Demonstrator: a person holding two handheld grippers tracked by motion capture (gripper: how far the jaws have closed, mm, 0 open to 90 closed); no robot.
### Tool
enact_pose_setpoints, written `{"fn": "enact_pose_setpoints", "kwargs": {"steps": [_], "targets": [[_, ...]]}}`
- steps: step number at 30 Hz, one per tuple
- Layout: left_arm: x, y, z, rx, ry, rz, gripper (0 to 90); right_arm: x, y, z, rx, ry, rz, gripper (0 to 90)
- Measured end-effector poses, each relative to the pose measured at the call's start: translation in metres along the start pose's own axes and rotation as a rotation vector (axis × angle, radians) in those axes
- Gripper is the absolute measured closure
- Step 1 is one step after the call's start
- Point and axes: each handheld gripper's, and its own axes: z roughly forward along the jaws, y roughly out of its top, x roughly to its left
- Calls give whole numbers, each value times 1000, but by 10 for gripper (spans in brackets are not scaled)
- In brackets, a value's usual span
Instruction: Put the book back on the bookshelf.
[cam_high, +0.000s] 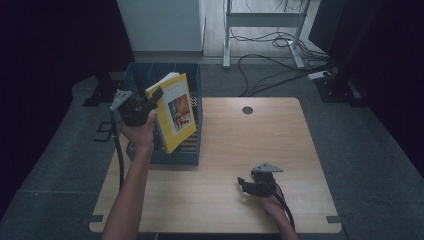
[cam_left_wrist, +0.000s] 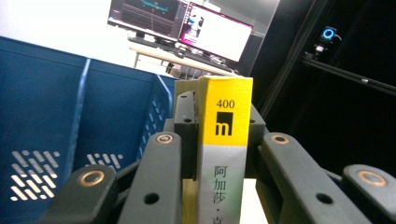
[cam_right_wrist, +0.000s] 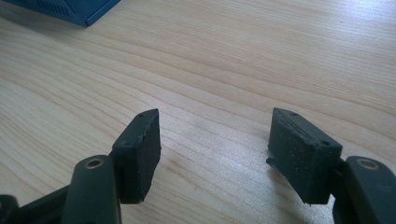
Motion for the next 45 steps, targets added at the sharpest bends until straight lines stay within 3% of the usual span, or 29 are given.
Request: {"fn": "enact_pose_setpoints", "kwargs": {"steps": [3,11,37,45], "targets": [[-5,0,1,-2,-13,4,756,0,0,0,-1,-1,1,336],[-8,-1,6,6,7,22,756,0,0,0,0,1,2,336],[-7,-11,26,28,56,40,756,-1,-1,-1,-2,3,7,336],[-3,-9,20,26,59,40,757,-1,-1,-1,-5,1,7,336]]}}
